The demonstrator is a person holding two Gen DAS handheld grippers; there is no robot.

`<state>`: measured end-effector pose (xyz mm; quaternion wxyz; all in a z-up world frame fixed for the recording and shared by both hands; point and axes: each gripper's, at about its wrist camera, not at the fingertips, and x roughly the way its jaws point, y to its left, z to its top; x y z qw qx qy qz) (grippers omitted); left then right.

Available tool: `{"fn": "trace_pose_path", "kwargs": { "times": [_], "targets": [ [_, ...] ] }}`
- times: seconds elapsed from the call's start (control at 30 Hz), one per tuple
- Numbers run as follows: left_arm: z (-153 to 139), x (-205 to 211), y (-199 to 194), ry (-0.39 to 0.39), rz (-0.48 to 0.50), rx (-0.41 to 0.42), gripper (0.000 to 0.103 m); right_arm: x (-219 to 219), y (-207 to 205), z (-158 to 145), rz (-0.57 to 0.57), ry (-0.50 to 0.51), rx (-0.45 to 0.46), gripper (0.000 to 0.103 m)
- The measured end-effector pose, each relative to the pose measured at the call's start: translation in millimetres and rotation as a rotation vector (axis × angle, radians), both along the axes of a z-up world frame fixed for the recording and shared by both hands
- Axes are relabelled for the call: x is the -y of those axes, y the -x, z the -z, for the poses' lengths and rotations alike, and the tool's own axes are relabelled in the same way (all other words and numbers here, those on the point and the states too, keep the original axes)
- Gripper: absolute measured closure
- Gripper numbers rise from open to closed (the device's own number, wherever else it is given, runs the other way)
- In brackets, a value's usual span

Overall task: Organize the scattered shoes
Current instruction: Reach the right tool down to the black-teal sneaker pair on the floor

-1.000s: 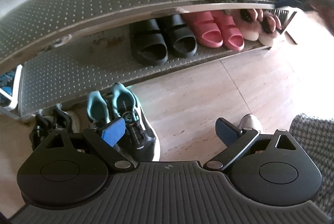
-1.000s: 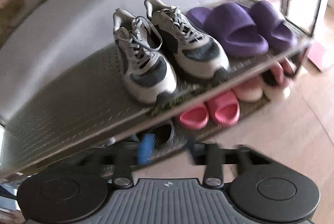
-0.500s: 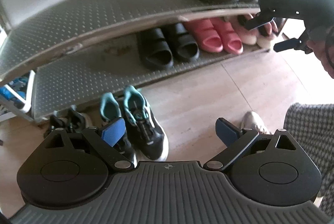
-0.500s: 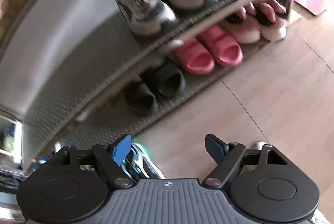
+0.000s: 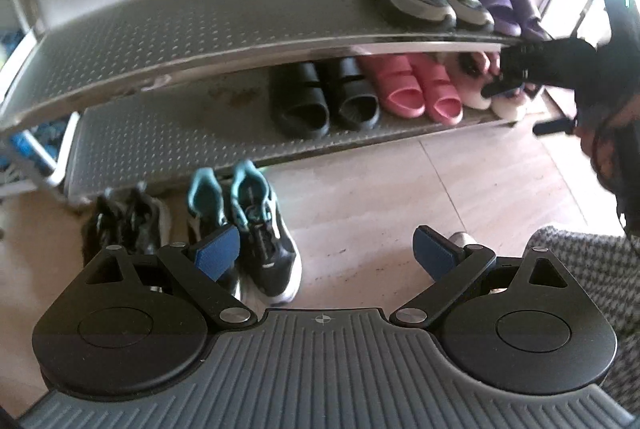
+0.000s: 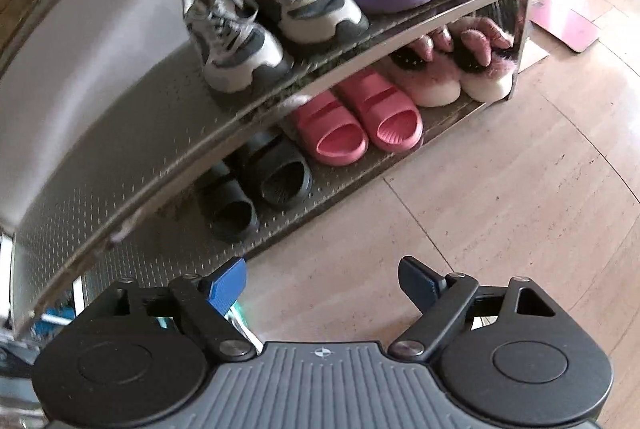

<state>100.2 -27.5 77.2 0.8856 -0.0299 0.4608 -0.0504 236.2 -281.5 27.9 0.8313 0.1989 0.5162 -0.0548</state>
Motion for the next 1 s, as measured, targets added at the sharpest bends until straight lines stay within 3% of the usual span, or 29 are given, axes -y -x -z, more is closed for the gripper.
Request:
{"fn": "trace_pose_path", "kwargs": {
  "times": [0.1, 0.13, 0.2, 0.3, 0.47, 0.57, 0.63, 0.7, 0.83, 1.0],
  "targets": [
    [15.7, -15.4, -8.3, -0.032, -0.034, -0.011, 0.005, -14.8, 0.5, 6.4, -0.057, -0.005, -0.032, 0.019],
    [20.6, -19.4, -13.0, -0.04, -0.048, -0.036, 0.01, -21.8, 0.0, 7.5, -0.086, 0.009, -0.038, 0.019],
    [22.4, -31.3, -29.1, 0.012, -0.06, -0.091, 0.012, -40.6, -3.8, 12.6, -0.163, 0.066, -0.063, 0.019],
    [14.9, -53.5, -40.3, 0.051, -0.074, -0.08, 0.01, -66.2, -8.1, 20.3, -0.263, 0.115, -0.099, 0.019],
    [20.2, -78.4, -47.6, -0.018, -0.098, -0.128, 0.007, -124.5, -2.4, 50.7, -0.453, 0.151, -0.161, 0.018],
    [33.7, -95.4, -49.7, -0.058, -0.118, -0.189, 0.007, -150.8, 1.7, 82.4, -0.552, 0.148, -0.215, 0.035],
    [41.0, -105.0, -48.8, -0.076, -0.132, -0.222, 0.007, -170.3, 4.4, 118.7, -0.602, 0.123, -0.287, 0.063],
    [45.0, -109.4, -47.9, -0.081, -0.123, -0.239, 0.007, -187.2, 5.6, 150.7, -0.627, 0.095, -0.346, 0.069],
    [47.9, -117.7, -44.3, -0.08, -0.132, -0.235, 0.007, -220.7, -4.9, 169.5, -0.645, 0.047, -0.284, 0.065],
    [53.5, -148.8, -45.4, -0.085, -0.247, -0.213, 0.007, -270.3, -51.8, 184.3, -0.587, -0.056, -0.178, 0.05]
  ]
}}
